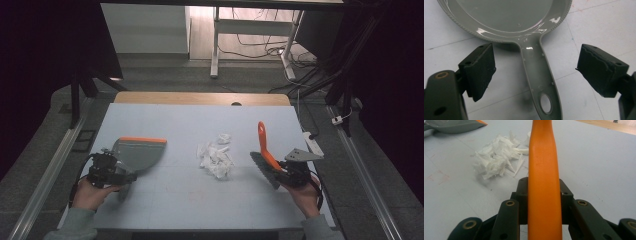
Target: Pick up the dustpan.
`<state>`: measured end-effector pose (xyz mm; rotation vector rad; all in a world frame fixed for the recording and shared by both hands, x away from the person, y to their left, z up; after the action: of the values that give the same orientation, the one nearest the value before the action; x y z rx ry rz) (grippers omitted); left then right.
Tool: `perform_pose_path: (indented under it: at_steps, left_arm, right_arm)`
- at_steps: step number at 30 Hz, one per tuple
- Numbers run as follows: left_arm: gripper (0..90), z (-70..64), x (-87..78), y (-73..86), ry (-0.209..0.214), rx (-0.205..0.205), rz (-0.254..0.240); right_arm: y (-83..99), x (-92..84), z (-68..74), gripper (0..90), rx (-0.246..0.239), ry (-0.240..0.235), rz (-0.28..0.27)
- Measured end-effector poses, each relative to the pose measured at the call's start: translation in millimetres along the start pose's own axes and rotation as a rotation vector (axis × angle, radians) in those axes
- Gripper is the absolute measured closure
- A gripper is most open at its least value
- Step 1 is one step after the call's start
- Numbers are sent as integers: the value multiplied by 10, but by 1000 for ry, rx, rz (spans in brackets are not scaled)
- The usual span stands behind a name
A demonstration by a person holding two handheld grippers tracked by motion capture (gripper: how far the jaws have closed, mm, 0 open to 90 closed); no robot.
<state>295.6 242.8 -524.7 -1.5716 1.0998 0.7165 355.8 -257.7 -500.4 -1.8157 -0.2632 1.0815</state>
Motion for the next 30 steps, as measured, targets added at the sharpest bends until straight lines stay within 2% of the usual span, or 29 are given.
perform_pose_path:
  at_steps: [4, 8, 12, 17, 21, 25, 30]
  left_arm:
    - [152, 25, 37, 13, 5, -15, 8]
    - [152, 37, 134, 34, 24, -28, 29]
    - [153, 61, 218, 42, 25, -43, 42]
    - [168, 71, 273, 45, 29, -64, 33]
    - [199, 67, 335, 50, 25, -72, 43]
    - [223, 65, 359, 45, 19, -85, 31]
    - [313, 85, 392, 45, 27, -110, 28]
  right_arm:
    - [9, 6, 1, 698, 2, 1, 5]
    - [15, 13, 2, 698, 1, 1, 11]
    - [17, 17, 5, 698, 0, 2, 13]
    - [22, 22, 3, 698, -2, 3, 14]
    - [28, 26, 4, 698, -1, 4, 18]
    - [28, 27, 4, 698, -1, 4, 19]
    - [31, 28, 1, 698, -2, 7, 20]
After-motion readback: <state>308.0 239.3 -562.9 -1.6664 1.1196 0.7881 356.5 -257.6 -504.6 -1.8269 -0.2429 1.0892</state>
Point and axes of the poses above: each handheld gripper's, and its own axes: x roughly forward along the jaws, y roughly out of its underside, z roughly to its left, the point moved 5 cm from there along x, roughly forward along the jaws, and after that the axes turned 11 degrees about -x, right-handed, at the moved point
